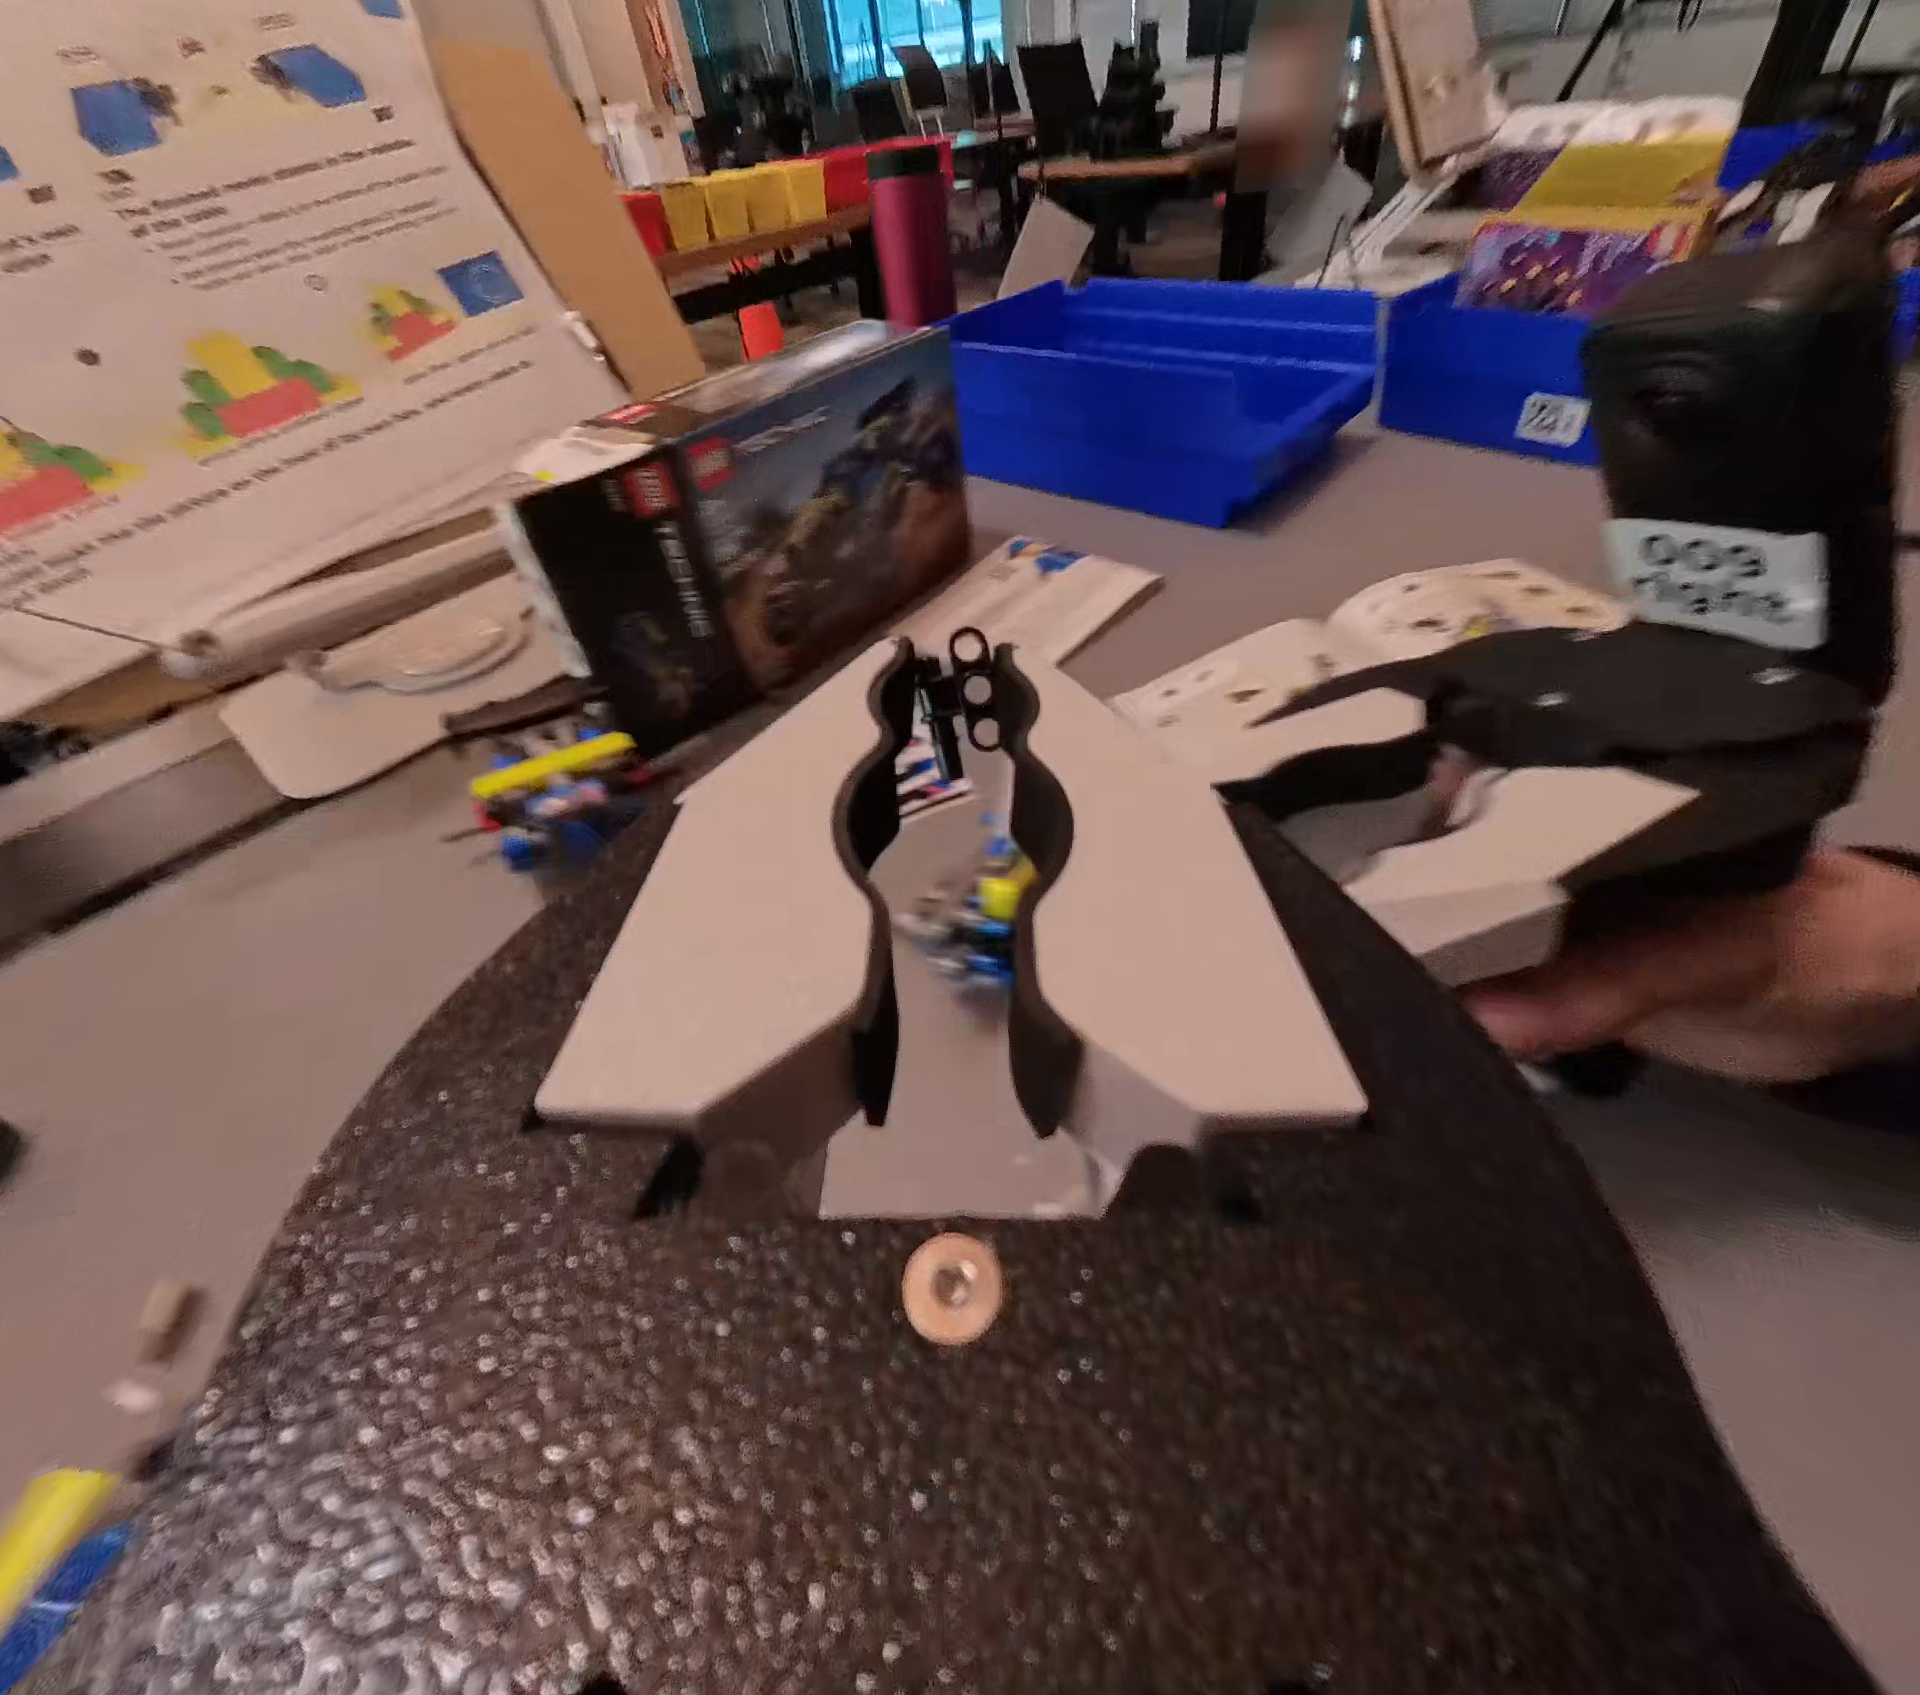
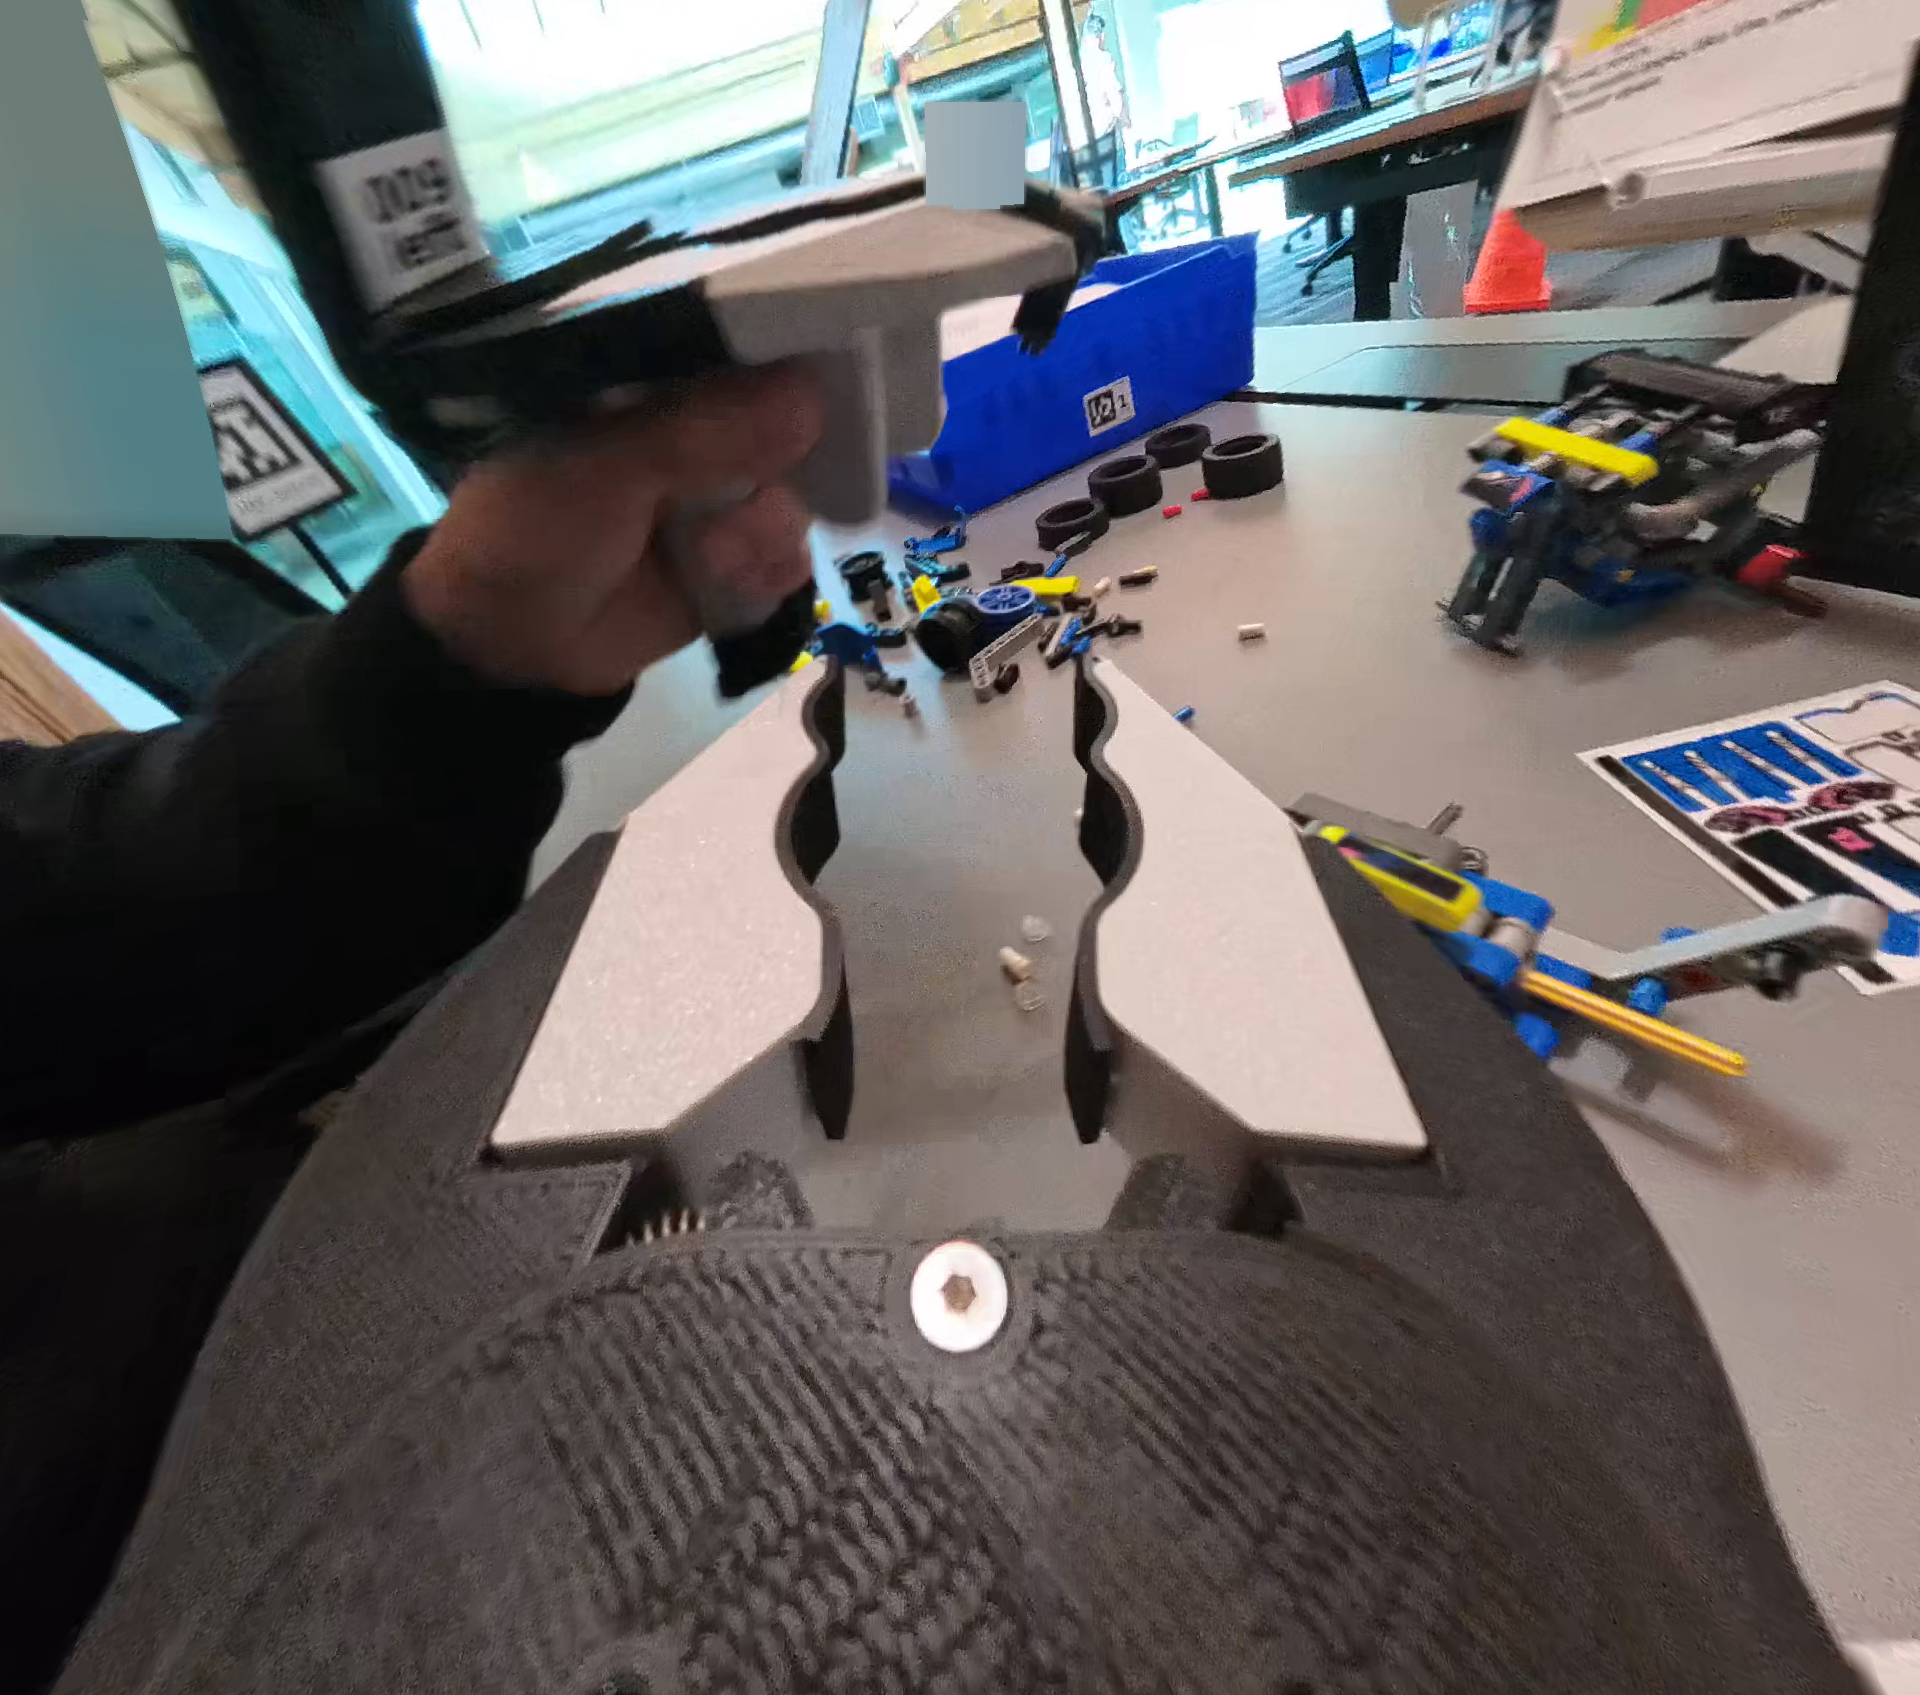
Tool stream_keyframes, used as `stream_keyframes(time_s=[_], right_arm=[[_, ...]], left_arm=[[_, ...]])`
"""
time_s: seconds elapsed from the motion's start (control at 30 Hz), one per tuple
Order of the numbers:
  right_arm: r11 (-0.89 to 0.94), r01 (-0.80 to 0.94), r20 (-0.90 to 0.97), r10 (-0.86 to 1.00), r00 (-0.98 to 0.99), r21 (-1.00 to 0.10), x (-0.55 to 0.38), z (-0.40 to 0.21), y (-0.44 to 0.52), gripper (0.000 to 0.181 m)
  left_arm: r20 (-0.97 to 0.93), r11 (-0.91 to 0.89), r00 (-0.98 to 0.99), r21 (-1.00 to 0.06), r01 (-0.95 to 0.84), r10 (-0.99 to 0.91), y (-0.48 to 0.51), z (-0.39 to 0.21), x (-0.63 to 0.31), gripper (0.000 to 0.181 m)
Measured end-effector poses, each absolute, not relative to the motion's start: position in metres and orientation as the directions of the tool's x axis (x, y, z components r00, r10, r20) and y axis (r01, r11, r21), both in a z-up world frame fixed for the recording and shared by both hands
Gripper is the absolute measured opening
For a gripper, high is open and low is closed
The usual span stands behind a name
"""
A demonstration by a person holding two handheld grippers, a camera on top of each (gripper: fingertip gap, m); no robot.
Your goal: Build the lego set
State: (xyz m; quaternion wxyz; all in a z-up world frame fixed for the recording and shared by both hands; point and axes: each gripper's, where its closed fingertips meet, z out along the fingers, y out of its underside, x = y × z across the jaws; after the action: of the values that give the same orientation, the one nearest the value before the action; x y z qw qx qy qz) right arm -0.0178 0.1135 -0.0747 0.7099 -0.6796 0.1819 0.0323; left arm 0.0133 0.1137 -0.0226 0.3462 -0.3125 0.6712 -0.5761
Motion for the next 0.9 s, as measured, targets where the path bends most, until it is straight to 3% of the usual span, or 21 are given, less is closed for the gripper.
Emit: stream_keyframes(time_s=[0.17, 0.27, 0.4, 0.43, 0.53, 0.7, 0.9], right_arm=[[0.094, -0.170, -0.189, -0.258, 0.947, -0.981, -0.049, -0.068, 0.097, 0.043], [0.178, -0.148, -0.187, -0.234, 0.954, -0.973, -0.063, -0.054, 0.084, 0.033], [0.144, -0.062, -0.096, -0.239, 0.966, -0.988, -0.076, -0.055, 0.083, 0.024], [0.139, -0.050, -0.085, -0.261, 0.962, -0.989, -0.074, -0.057, 0.081, 0.013], [0.117, -0.041, -0.069, -0.247, 0.966, -0.992, -0.076, -0.063, 0.079, 0.011], [0.226, -0.364, -0.371, 0.013, 0.929, -0.903, -0.080, -0.053, 0.071, 0.010], [0.309, -0.633, -0.555, 0.308, 0.772, -0.710, -0.078, -0.034, 0.054, 0.006]], left_arm=[[-0.020, 0.062, -0.560, -0.996, -0.057, -0.828, 0.069, -0.038, -0.041, 0.012], [0.013, 0.039, -0.546, -0.996, -0.084, -0.838, 0.060, -0.045, -0.055, 0.012], [0.017, 0.028, -0.516, -0.997, -0.078, -0.856, 0.057, -0.048, -0.064, 0.012], [0.033, 0.016, -0.521, -0.996, -0.091, -0.853, 0.056, -0.049, -0.065, 0.012], [0.082, -0.001, -0.554, -0.989, -0.146, -0.829, 0.056, -0.055, -0.067, 0.014], [0.113, -0.047, -0.705, -0.993, -0.113, -0.700, 0.059, -0.033, -0.076, 0.024], [-0.139, 0.144, -0.809, -0.987, 0.067, -0.571, 0.072, -0.024, -0.083, 0.024]])
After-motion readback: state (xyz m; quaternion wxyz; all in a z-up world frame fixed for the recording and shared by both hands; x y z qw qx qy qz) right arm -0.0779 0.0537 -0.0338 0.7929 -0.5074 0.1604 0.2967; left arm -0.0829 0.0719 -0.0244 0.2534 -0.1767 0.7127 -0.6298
